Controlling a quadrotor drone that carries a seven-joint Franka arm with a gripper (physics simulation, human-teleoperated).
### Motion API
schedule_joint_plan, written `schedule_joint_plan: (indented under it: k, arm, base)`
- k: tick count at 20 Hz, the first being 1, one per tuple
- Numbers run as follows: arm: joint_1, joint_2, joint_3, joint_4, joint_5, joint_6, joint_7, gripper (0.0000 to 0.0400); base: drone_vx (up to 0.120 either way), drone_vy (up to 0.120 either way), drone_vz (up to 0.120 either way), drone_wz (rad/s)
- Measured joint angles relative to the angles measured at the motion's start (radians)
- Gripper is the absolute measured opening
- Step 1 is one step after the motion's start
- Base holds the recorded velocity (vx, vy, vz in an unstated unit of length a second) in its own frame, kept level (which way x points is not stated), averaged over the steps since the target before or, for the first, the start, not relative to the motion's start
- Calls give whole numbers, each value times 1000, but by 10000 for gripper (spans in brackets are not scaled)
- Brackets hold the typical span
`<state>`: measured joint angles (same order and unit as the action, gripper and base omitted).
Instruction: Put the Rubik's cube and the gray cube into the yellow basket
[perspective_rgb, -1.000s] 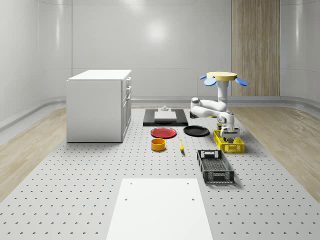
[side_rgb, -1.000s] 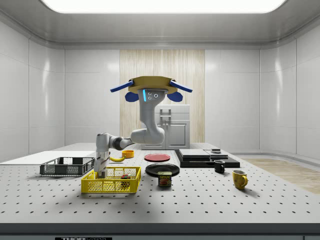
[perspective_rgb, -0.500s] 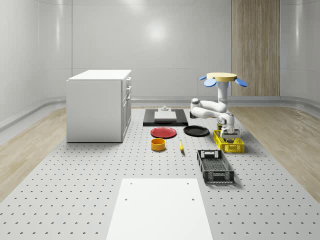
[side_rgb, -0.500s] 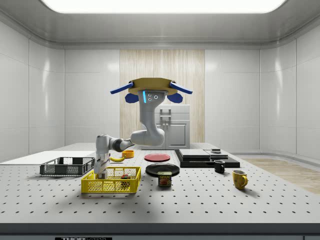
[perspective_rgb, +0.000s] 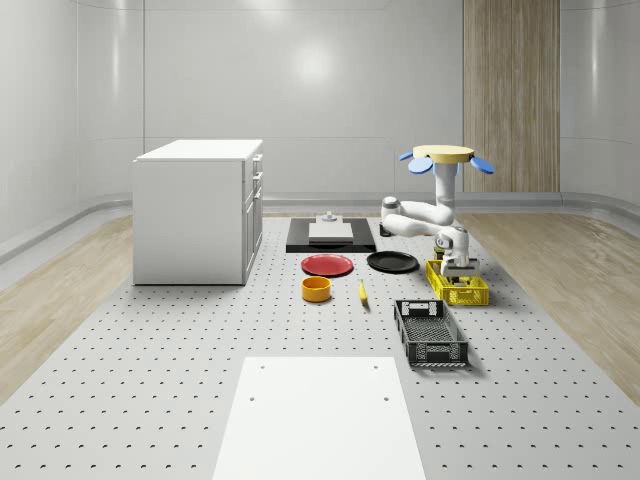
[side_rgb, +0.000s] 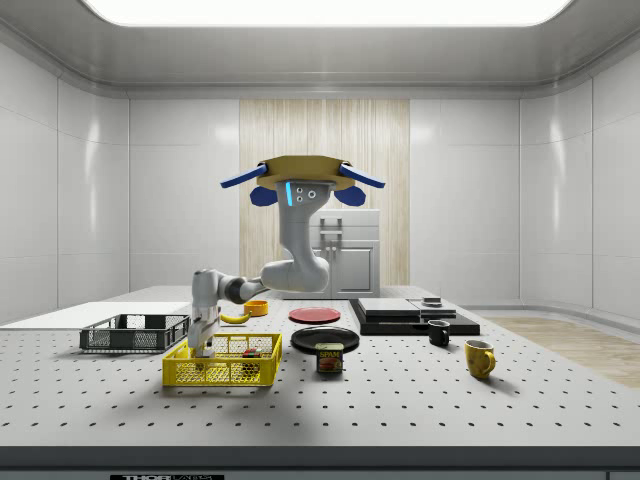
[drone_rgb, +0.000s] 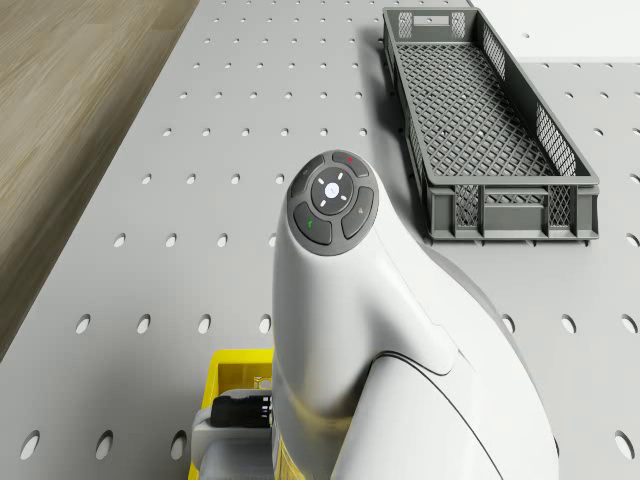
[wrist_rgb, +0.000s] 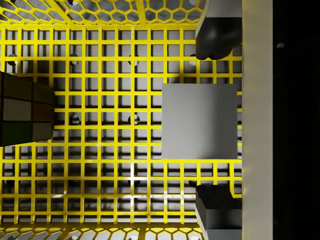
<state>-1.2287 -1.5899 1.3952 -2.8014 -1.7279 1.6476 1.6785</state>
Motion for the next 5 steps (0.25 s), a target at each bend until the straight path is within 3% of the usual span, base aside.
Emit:
schedule_joint_plan:
  k: [5]
  arm:
    - [4, -1, 34, -5, 32, -11, -1, 393]
  base:
    - [0, 0, 0, 0]
